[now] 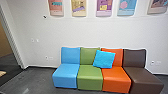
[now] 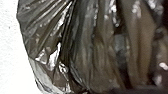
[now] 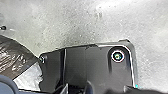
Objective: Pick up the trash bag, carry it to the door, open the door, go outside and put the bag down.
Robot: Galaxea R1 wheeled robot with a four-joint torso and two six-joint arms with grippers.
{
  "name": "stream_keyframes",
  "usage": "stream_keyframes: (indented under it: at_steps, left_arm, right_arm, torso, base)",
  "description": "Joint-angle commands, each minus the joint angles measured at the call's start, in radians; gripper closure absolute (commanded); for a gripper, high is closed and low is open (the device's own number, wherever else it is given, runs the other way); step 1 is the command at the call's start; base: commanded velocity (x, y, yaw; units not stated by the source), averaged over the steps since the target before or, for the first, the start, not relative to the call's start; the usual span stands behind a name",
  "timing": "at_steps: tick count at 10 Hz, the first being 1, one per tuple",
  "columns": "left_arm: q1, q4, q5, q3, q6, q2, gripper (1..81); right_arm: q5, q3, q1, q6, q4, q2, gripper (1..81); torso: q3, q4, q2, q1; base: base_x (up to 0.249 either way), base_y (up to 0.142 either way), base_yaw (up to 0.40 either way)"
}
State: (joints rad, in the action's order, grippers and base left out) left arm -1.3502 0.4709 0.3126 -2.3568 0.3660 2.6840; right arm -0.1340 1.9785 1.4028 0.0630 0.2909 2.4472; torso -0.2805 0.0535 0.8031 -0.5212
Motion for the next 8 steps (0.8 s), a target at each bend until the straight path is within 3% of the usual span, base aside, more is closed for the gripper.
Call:
stream_keyframes:
  at_steps: [1,5,8]
  left_arm:
    - [0.024,0.002,0.063,-0.044,0.018,0.025,81.1]
    - [-0.025,0.003,0.043,-0.163,0.059,0.123,81.1]
    - [-0.039,0.003,0.027,-0.243,0.068,0.175,81.1]
  right_arm:
    - [-0.059,0.098,-0.029,0.005,-0.004,0.054,1.0]
    - [-0.059,0.195,-0.001,0.005,-0.027,0.136,1.0]
    - [-0.059,0.319,0.019,0.005,-0.055,0.219,1.0]
  torso:
    - [-0.001,0.0,-0.099,0.064]
    - [0.028,0.0,-0.221,0.145]
    - [0.028,0.0,-0.331,0.217]
  base:
    - [0.0,0.0,0.0]
    - [0.0,0.0,0.0]
    - [0.0,0.0,0.0]
